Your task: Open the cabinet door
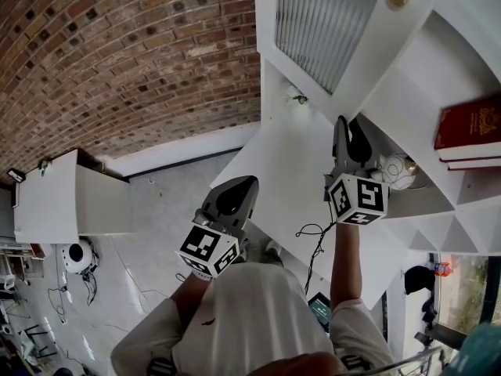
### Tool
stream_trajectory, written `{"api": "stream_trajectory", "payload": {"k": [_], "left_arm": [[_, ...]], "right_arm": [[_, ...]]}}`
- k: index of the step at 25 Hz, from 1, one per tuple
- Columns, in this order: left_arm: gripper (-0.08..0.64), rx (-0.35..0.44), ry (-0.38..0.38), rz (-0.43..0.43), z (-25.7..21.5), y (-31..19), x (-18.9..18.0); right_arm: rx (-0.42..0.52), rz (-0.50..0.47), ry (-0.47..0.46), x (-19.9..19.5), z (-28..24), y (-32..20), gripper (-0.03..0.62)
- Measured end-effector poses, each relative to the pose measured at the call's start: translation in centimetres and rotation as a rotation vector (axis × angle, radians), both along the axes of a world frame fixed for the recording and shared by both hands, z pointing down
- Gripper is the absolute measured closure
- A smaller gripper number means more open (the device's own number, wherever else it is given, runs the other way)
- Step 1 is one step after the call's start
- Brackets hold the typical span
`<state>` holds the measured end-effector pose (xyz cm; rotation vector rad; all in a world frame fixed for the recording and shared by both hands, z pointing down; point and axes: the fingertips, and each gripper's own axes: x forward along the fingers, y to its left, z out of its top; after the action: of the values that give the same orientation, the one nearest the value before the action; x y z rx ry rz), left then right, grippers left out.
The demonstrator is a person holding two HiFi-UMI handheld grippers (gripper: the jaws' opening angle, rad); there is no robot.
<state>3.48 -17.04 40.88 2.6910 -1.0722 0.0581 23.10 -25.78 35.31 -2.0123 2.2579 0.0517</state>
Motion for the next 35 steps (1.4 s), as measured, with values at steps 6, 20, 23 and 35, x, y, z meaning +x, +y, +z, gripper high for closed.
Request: {"api": "stream_trajectory", "payload": {"k": [6,20,23,35], "left_arm": [[0.551,0.002,0.005,-0.011,-0.1,0.5,-0.8],[0.551,0.01,0.02,-0.038,-0.4,1.3,-2.6],[0.551,0.009,0.023,-0.043,-0.4,1.5,-2.9],[0.551,0.011,0.035,-0.065,-0.6,2.4,-4.3]], "right_arm": [[0.002,-0.01,0.001,-0.9,0.0,0.6,0.504],[-0.009,-0.024,0.008,-2.7,0.0,1.6,0.509],[-0.009,-0.03,0.008,-3.2,0.0,2.0,0.511],[-0.015,-0.063,0.008,-5.8,0.0,3.1,0.515]]}}
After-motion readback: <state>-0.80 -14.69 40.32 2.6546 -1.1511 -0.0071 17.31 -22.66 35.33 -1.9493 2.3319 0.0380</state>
